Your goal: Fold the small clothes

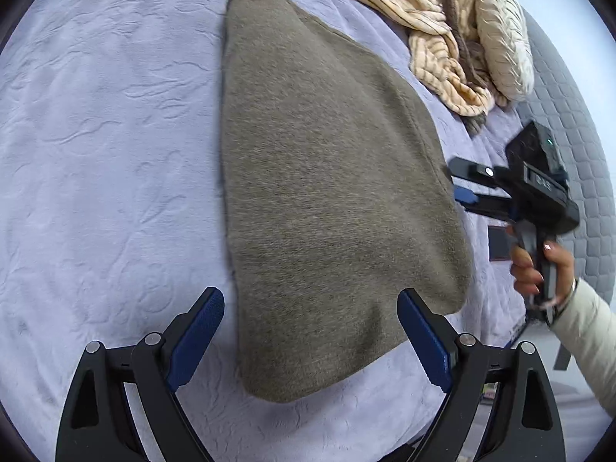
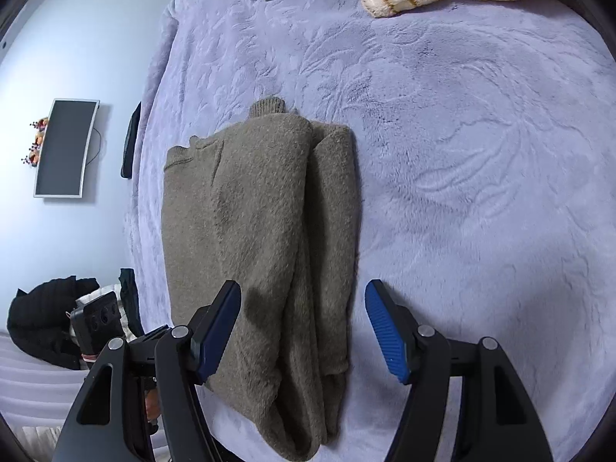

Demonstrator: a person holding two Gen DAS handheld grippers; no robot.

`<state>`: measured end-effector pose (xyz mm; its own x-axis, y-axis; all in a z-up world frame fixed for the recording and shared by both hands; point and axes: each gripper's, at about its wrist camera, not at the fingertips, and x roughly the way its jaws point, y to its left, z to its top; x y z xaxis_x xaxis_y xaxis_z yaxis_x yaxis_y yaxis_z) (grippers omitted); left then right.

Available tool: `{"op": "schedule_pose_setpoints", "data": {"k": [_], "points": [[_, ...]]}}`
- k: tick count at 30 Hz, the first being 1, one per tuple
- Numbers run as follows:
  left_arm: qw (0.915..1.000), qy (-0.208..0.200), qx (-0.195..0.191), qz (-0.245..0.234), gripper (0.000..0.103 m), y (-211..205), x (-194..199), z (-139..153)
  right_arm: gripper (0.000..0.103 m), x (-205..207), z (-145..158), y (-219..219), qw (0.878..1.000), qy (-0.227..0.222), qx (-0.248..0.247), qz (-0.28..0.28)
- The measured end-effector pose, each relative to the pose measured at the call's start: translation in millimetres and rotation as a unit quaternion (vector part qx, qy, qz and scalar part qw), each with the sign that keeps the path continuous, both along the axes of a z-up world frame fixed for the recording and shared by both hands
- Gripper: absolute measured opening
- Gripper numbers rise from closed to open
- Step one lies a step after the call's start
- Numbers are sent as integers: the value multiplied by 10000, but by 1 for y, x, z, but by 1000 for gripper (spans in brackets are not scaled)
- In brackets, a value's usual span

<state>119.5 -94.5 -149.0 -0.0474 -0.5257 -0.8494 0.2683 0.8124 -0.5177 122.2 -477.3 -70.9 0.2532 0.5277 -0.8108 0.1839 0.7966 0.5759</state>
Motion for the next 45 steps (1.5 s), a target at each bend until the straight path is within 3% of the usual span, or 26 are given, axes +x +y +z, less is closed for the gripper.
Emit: {"op": "schedule_pose_setpoints", "data": {"k": [7, 13, 18, 20, 21, 22, 24, 27, 30, 39, 45], "points": [[9999, 60, -51, -104, 92, -22, 6, -17, 73, 26, -16, 1, 9987, -72, 446, 235], [9999, 3, -134, 7, 92, -29, 14, -22, 75, 50, -27, 27, 9958, -84, 485, 766], [10000, 68, 15, 23, 92, -34, 17, -36, 75, 63, -44, 33, 9958, 86, 622, 665], [10000, 50, 10, 57, 90, -35, 18, -36, 70, 63, -45, 31, 9963, 171, 616, 580], [9999, 19, -12, 100, 83, -34, 17, -34, 60, 63, -44, 31, 9964, 193, 588, 576], [9999, -18, -2, 140, 80, -31, 16, -32, 47, 62, -42, 30, 9963, 195, 590, 587], [9997, -41, -110, 218, 63, -23, 15, -27, 40, 58, -34, 30, 9962, 106, 625, 589], [9993, -56, -283, 254, 50, -15, 14, -19, 37, 54, -21, 34, 9956, -62, 721, 601], [9988, -153, -408, 208, 46, -12, 12, -3, 37, 50, -7, 40, 9943, -177, 893, 548], [9970, -473, -608, 120, 46, 11, -15, 50, 37, 25, 33, 72, 9917, -335, 1091, 590], [9969, -637, -435, 150, 46, 36, -42, 71, 37, 4, 47, 112, 9894, -407, 1177, 741]]}}
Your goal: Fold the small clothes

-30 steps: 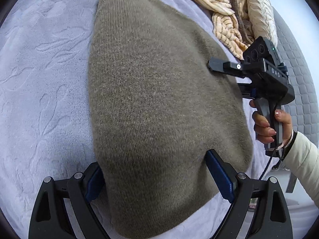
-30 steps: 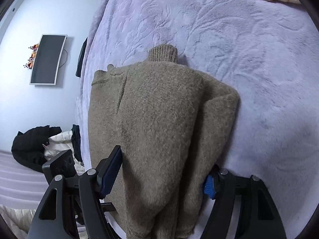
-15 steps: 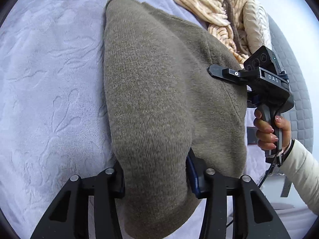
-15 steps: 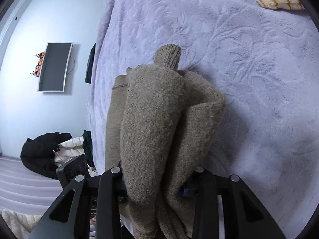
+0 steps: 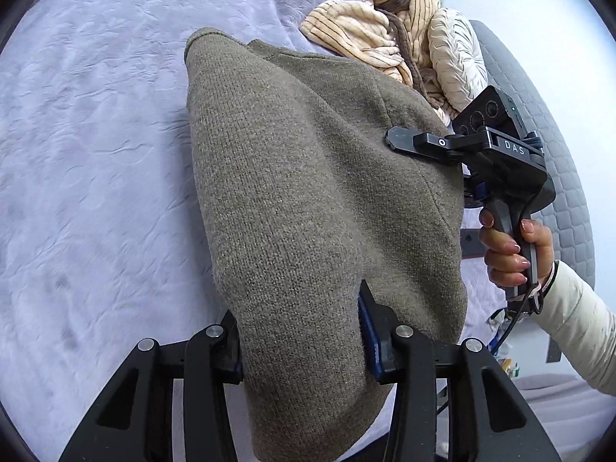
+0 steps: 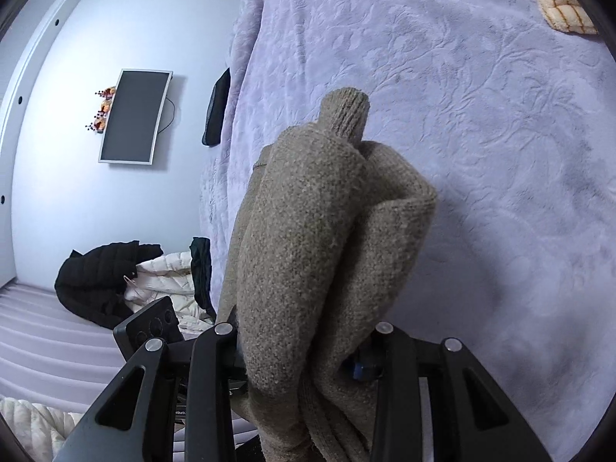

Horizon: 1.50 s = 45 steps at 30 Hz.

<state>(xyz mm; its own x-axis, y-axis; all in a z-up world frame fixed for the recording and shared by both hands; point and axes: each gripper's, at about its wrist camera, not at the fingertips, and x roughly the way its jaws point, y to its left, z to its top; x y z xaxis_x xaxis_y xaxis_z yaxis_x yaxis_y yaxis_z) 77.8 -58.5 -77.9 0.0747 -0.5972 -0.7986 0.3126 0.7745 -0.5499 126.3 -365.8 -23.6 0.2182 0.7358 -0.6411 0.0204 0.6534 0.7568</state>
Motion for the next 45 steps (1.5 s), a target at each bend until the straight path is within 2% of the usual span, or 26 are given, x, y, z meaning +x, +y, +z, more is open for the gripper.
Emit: {"op": "schedule_pose_setpoints", "data": {"k": [5, 9, 12, 14, 15, 16, 19, 22, 24, 27, 31, 32, 33, 34, 35, 38, 39, 42, 45], "points": [[9998, 28, 203, 81, 46, 32, -29, 0, 37, -17, -14, 28, 9998, 94, 145, 68], [9988, 176, 444, 131, 46, 48, -48, -20, 37, -26, -42, 49, 9993, 309, 143, 174], [9958, 348, 823, 182, 47, 57, -57, -45, 40, -29, -72, 60, 9976, 559, -299, 277], [9942, 406, 981, 152, 53, 63, -62, -56, 45, -30, -89, 59, 9947, 750, -687, 178], [9941, 392, 998, 158, 54, 67, -64, -57, 52, -30, -92, 55, 9940, 802, -742, 86], [9943, 391, 980, 161, 54, 70, -65, -56, 56, -32, -93, 48, 9932, 846, -798, -74], [9944, 360, 955, 259, 54, 81, -68, -43, 56, -44, -76, 31, 9908, 790, -1051, -329], [9939, 233, 983, 436, 54, 98, -70, -28, 56, -62, -49, 22, 9869, 659, -1438, -334], [9926, 141, 1047, 600, 54, 108, -69, -23, 56, -79, -33, 24, 9864, 565, -1521, -256], [9903, 87, 1142, 787, 54, 116, -61, -21, 56, -112, -20, 40, 9899, 602, -1276, -125], [9906, 71, 1228, 596, 54, 105, -54, -23, 56, -152, -27, 69, 9936, 777, -820, -18], [9909, 59, 1243, 508, 54, 97, -54, -25, 55, -156, -32, 77, 9928, 823, -875, 24], [9907, 34, 1298, 414, 54, 91, -55, -26, 46, -159, -37, 83, 9913, 862, -997, 55], [9897, -8, 1392, 340, 54, 84, -56, -28, 17, -159, -42, 91, 9885, 907, -1210, 82], [9883, -70, 1501, 263, 54, 80, -58, -31, 6, -159, -44, 96, 9853, 921, -1438, 99], [9869, -42, 1604, 175, 54, 78, -66, -41, 6, -157, -47, 99, 9652, 866, -2467, 44], [9871, 3, 1596, 152, 54, 79, -70, -45, 6, -159, -50, 94, 9612, 920, -2602, -29], [9862, 92, 1651, 26, 54, 80, -83, -57, 6, -168, -73, 72, 9603, 1283, -2454, -341], [9843, 63, 1766, -28, 55, 77, -90, -60, 8, -175, -78, 63, 9620, 1429, -2246, -601]]}}
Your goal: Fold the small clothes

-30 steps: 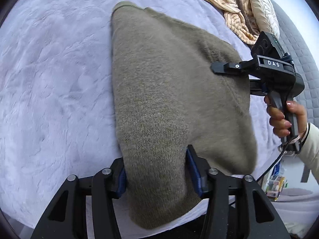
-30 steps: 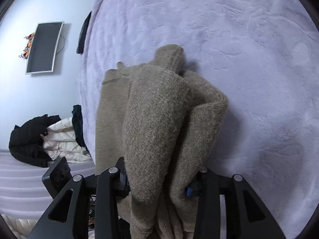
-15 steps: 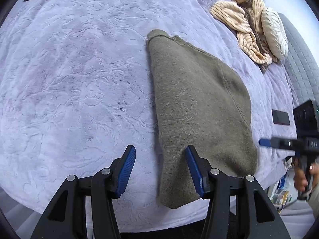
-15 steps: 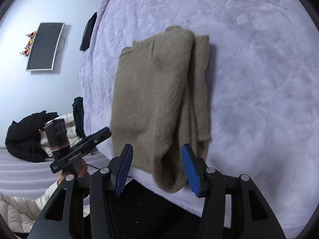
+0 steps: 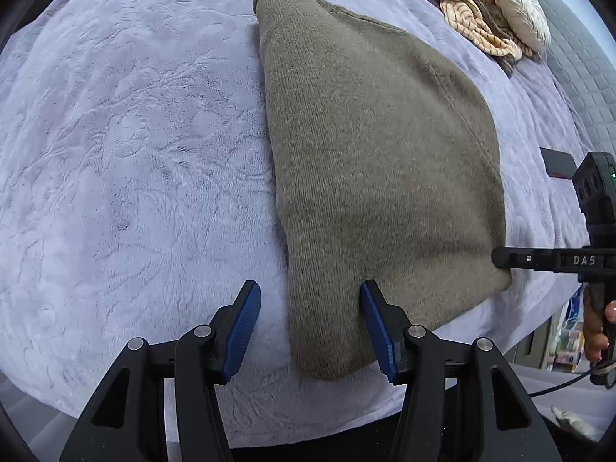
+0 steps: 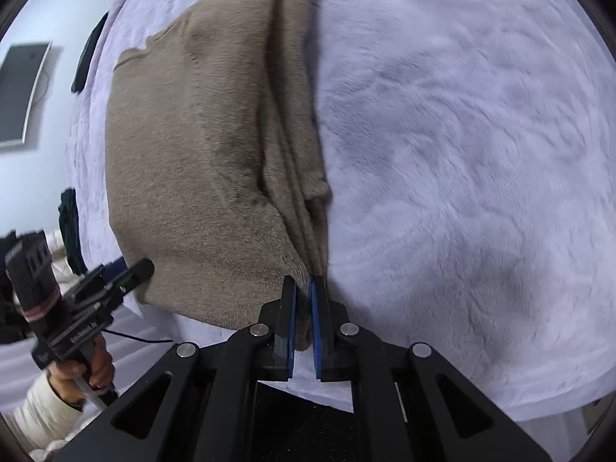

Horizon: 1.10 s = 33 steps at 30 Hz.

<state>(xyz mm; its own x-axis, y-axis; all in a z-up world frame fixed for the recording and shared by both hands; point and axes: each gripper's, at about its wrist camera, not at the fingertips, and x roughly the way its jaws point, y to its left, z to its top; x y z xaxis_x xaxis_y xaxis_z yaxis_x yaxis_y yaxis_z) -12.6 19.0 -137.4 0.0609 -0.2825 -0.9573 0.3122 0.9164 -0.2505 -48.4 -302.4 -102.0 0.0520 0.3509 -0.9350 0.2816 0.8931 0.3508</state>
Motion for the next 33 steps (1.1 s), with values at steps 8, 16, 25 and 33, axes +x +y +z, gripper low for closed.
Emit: {"op": "schedule_pose_setpoints", "data": {"k": [8, 16, 25, 33], "points": [[9998, -83, 189, 79, 55, 6, 1, 25, 31, 18, 52, -9, 9982, -586, -19, -138], [9989, -205, 390, 169, 81, -3, 5, 46, 31, 71, 59, 28, 9916, -1059, -512, 539], [9980, -312, 534, 158, 86, -13, 0, 59, 39, 65, 29, 2, 9929, -483, -1049, 285], [9960, -506, 703, 219, 86, -21, 6, 73, 49, 29, 54, -33, 9936, -304, -1077, -137]]}}
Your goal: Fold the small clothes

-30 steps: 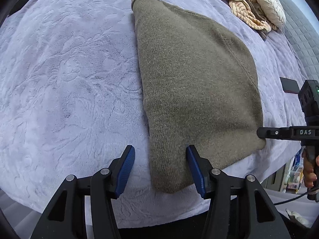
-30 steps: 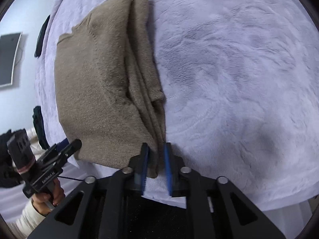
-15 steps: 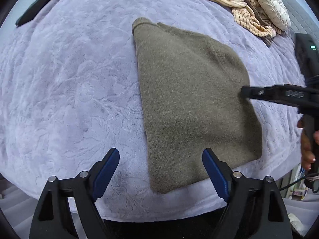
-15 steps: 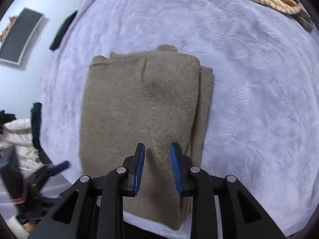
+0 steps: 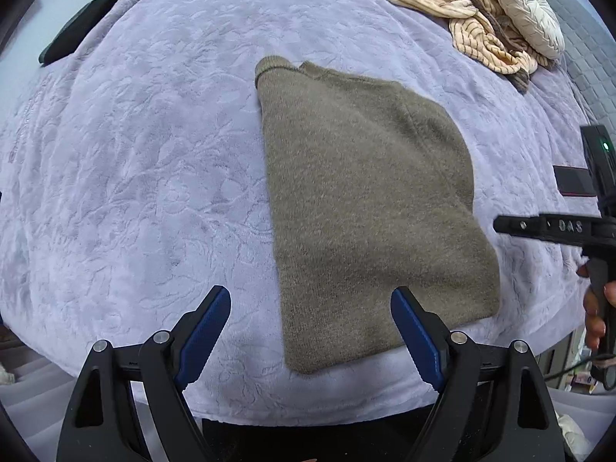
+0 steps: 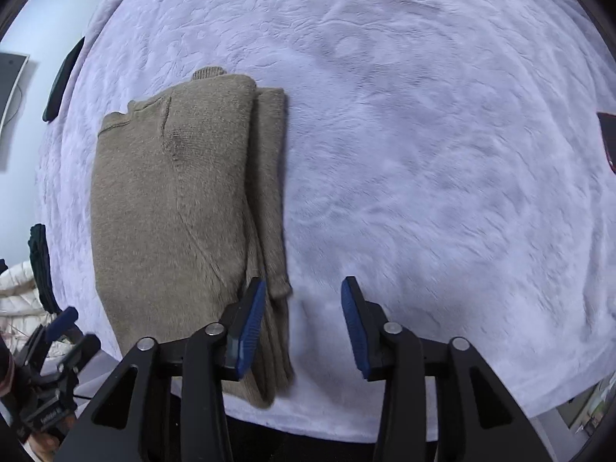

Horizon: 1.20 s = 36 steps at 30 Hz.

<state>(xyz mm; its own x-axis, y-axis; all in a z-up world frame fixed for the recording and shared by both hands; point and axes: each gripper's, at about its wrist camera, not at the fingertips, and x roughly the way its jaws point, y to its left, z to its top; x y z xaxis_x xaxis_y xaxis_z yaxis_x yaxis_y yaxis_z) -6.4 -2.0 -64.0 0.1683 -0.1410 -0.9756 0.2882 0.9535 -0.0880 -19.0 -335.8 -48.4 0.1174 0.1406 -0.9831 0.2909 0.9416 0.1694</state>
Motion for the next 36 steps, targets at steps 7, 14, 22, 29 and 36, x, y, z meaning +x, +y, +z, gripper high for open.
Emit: {"op": "schedule_pose_setpoints", "data": {"k": [7, 14, 22, 29, 36], "points": [[9997, -215, 109, 99, 86, -7, 5, 15, 62, -32, 32, 3, 9998, -126, -87, -94], [9989, -300, 230, 269, 86, -6, 6, 24, 78, -30, 50, 47, 9994, -295, -147, 58], [9984, -196, 334, 405, 86, 0, 11, 22, 84, -19, 61, 76, 9975, -447, -501, 219], [9986, -152, 366, 354, 86, 2, 14, 23, 85, -18, 63, 80, 9965, -402, -701, 195], [9987, -136, 380, 309, 86, 1, 14, 23, 85, -17, 63, 83, 9958, -390, -803, 189]]}}
